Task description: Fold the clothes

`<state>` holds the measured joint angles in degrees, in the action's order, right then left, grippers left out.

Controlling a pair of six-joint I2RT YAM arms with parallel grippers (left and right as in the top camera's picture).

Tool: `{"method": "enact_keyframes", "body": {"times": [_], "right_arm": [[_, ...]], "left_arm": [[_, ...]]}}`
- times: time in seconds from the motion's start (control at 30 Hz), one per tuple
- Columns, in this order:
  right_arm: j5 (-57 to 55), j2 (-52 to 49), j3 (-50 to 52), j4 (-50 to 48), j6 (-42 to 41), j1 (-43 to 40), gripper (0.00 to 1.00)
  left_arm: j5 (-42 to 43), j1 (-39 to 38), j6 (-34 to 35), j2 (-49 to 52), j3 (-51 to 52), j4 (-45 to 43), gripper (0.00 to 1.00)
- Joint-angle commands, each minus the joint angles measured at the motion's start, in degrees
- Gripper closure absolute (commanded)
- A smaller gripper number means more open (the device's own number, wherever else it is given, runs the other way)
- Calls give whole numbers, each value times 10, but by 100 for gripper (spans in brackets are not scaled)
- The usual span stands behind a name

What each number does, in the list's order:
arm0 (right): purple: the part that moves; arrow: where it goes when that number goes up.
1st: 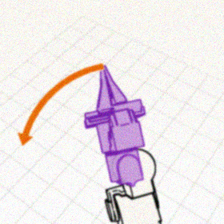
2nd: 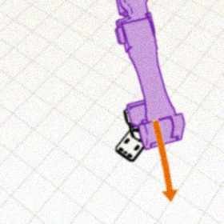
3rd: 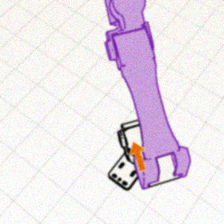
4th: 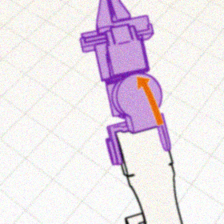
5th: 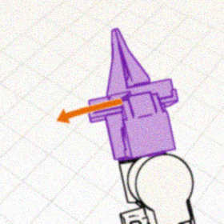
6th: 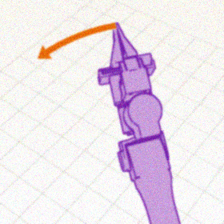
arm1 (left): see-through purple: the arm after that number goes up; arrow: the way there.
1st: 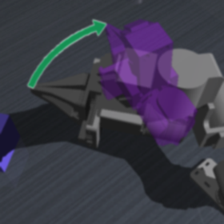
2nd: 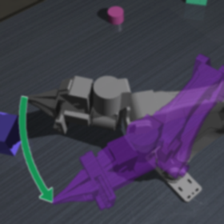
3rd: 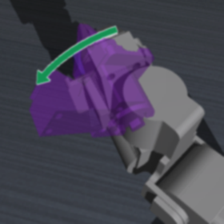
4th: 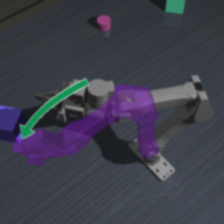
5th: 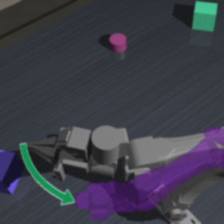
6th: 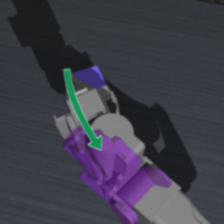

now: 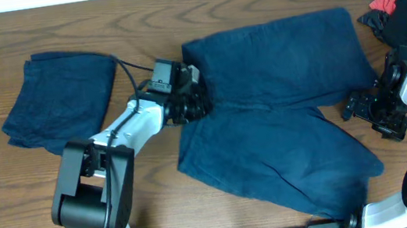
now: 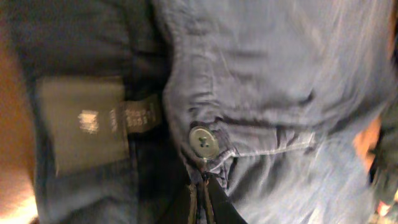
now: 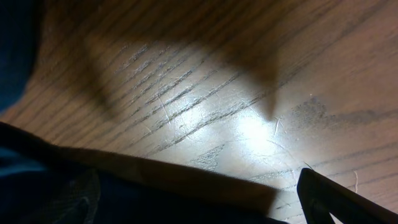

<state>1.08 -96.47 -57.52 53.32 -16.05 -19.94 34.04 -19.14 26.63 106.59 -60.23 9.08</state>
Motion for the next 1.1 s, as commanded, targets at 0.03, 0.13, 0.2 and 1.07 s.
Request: {"method": "enact_keyframes", "body": {"times": [0.03, 0.13, 0.2, 1.07], "right_arm": [[23, -2, -1, 1, 9, -11, 1], [37, -2, -1, 2, 18, -16, 1], [38, -2, -1, 4, 20, -17, 1], [189, 19, 243, -137, 94, -17, 10]], "left_arm": [[-27, 57, 144, 3, -22, -57, 94], [-28, 81, 186, 3, -22, -92, 94], [-37, 95, 201, 3, -22, -98, 94], [-67, 128, 232, 3, -21, -59, 94]]}}
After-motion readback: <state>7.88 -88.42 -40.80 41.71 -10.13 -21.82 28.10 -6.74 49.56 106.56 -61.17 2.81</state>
